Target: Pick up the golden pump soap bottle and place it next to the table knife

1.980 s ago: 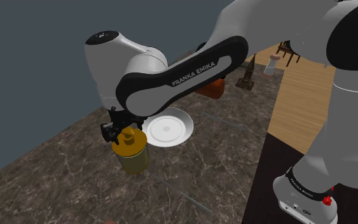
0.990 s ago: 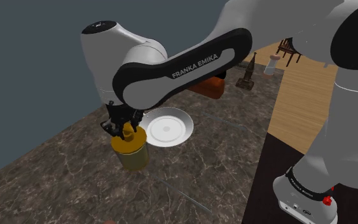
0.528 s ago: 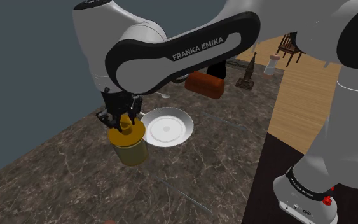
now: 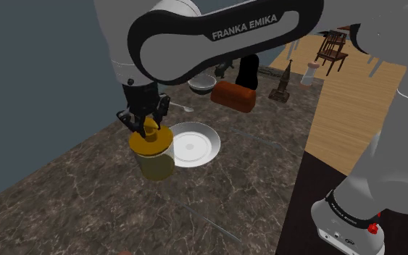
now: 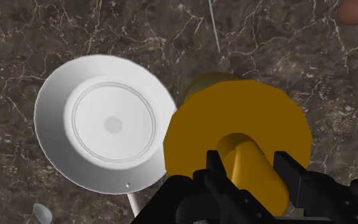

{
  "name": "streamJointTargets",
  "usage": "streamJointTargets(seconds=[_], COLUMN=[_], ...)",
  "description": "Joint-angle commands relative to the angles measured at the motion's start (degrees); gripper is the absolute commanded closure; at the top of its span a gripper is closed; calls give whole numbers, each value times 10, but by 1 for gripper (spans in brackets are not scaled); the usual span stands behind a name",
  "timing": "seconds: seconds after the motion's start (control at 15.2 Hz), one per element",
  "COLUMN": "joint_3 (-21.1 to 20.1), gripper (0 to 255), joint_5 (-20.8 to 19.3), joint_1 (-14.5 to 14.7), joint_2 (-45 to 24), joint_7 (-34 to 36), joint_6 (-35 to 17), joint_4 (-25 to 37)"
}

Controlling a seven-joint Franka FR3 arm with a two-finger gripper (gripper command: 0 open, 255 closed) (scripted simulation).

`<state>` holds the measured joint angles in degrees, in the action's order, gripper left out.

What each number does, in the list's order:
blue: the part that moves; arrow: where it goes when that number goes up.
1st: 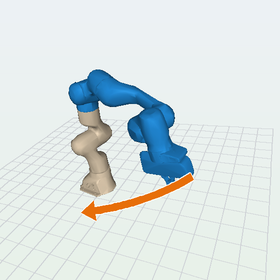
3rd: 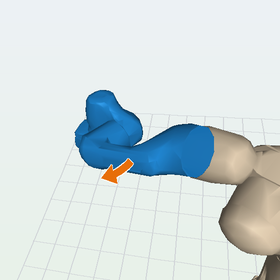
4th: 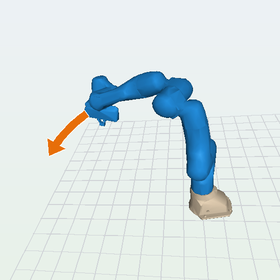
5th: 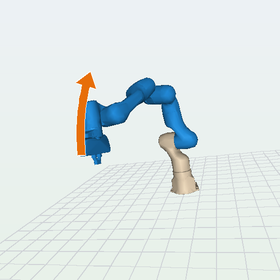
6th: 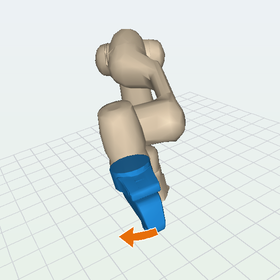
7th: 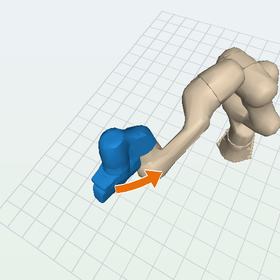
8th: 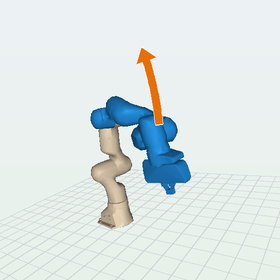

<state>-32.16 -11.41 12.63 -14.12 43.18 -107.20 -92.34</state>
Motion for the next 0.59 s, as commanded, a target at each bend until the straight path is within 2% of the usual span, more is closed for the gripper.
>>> streamJointTargets(seconds=[0.0,0.26,0.53], joint_3=[1,17,45], gripper=[255,255,255], joint_5=[24,75,118], joint_1=[-23,-61,-85], joint_2=[42,128,206], joint_7=[-25,-88,-154], joint_6=[-7,-13,-7], joint_4=[-40,-115,-175])
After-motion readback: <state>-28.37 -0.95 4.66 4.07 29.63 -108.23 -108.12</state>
